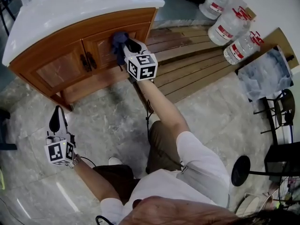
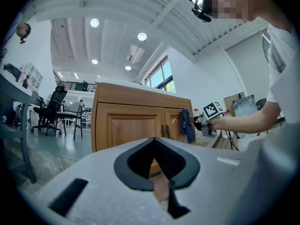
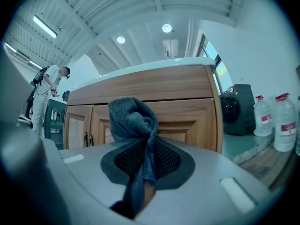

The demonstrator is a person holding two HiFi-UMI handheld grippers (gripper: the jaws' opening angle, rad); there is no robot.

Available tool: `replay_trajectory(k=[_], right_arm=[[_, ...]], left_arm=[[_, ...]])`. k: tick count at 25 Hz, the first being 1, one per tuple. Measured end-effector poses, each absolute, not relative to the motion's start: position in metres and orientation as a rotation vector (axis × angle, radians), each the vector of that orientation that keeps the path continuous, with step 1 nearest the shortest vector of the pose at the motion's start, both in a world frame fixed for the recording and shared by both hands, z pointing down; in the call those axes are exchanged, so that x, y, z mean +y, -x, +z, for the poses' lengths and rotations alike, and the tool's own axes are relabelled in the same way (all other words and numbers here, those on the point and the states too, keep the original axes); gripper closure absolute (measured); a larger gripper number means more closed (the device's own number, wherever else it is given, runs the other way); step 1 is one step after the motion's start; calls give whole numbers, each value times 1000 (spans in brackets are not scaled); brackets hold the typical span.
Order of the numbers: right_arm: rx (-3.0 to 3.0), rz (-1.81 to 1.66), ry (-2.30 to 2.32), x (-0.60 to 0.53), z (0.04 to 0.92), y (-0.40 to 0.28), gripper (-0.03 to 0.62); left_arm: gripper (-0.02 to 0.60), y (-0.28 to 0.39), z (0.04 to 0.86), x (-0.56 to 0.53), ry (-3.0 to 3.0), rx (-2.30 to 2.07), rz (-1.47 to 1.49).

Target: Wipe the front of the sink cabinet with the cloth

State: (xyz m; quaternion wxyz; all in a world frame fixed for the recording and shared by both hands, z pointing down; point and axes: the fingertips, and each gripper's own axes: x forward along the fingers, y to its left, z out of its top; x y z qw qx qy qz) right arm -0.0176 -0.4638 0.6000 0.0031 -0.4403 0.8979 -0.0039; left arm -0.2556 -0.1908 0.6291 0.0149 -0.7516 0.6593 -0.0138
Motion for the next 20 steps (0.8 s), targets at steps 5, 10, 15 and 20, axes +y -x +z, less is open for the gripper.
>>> replay_trajectory(k=[5,10,15,20], right_arm=[[2758,-19,1506,-480,603,-19,520],[2715,-25,1595,-491,601,-53,520],[2664,-47,1649,-493,600,-74,520],[2658,-54,1669,-494,600,-78,522]], left_arm=[[583,255,631,-193,2349,2047,-44],[583,251,631,-197,2362,2032,-42],[583,247,630,-199,2371,2018,-35],[583,247,630,-197,2372,2019,-18]])
